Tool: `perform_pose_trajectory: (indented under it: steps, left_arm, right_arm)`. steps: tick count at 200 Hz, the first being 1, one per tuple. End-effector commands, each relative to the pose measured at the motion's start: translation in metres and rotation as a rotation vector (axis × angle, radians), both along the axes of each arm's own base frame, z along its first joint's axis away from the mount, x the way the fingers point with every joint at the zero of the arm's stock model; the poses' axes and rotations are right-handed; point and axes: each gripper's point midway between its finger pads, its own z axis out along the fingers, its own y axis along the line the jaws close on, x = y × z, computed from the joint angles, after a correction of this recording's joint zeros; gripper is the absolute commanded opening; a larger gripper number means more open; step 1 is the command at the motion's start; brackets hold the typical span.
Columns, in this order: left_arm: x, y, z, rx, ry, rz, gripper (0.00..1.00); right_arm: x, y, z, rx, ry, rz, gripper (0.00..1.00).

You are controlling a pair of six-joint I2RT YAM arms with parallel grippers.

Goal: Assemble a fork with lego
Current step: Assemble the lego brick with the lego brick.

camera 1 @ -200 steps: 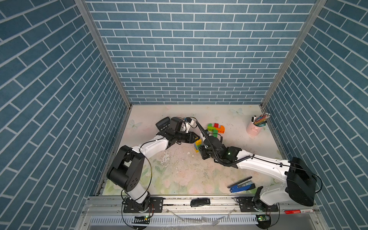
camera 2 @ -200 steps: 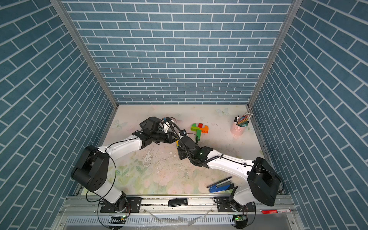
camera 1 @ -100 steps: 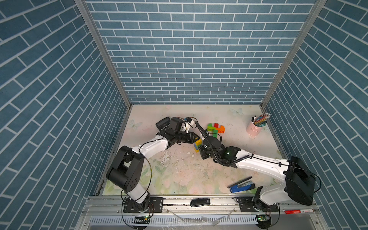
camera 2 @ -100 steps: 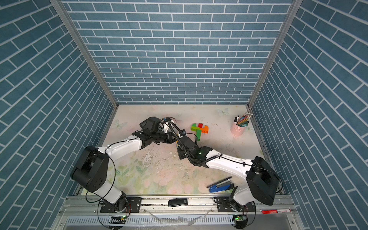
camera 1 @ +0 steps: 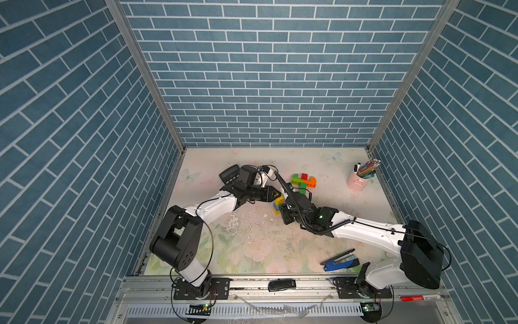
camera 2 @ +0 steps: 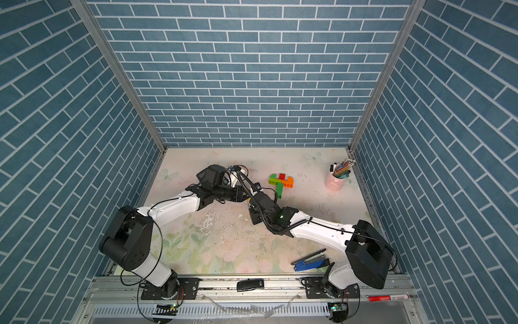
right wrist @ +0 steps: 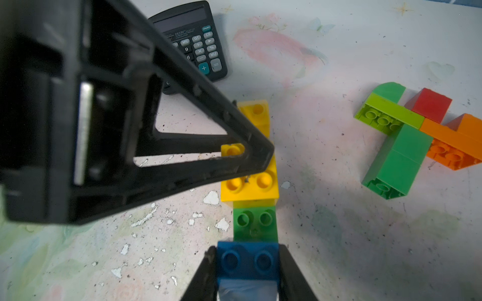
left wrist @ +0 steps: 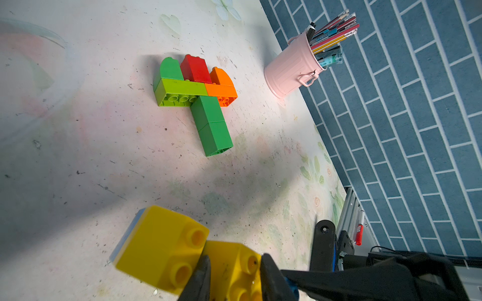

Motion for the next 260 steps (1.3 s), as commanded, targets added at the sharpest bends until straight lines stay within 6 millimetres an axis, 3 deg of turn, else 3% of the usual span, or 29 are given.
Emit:
perform_pose_trajectory:
  steps: [1, 66, 86, 116, 154, 183, 217, 260]
  left_arm:
    - [-0.006, 0.004, -0.001, 0.018, 0.003, -0.002, 0.34]
    - [-0.007, 0.004, -0.002, 0.018, 0.006, -0.002, 0.34]
    - [-0.007, 0.004, -0.001, 0.017, 0.004, -0.002, 0.34]
    - [-0.007, 0.004, -0.001, 0.017, 0.006, -0.003, 0.34]
    - [-0.006, 0.003, -0.001, 0.017, 0.007, -0.006, 0.34]
    - [-0.006, 0.003, 0.000, 0.018, 0.006, -0.007, 0.34]
    - [-0.007, 0.003, 0.000, 0.019, 0.006, -0.008, 0.34]
    - [-0.005, 0.002, -0.003, 0.019, 0.015, -0.007, 0.34]
  right_arm:
    - [-0.009, -0.005, -0.013, -0.036, 0.023, 0.040, 0.53]
    - [0.002, -0.001, 0.040, 0.159, -0.062, 0.037, 0.80]
    - [0.002, -0.005, 0.057, 0.243, -0.085, 0.025, 0.81]
    - [0.008, -0.021, 0.061, 0.454, -0.016, -0.088, 0.82]
    - [0.016, -0.025, 0.057, 0.717, 0.091, -0.146, 0.83]
    - [0.008, -0.011, 0.058, 0.593, 0.067, 0.000, 0.83]
    - [-0.004, -0.011, 0.037, 0.271, -0.011, 0.217, 0.68]
    - [-0.012, 0.005, 0.030, 0.128, -0.041, 0.450, 0.66]
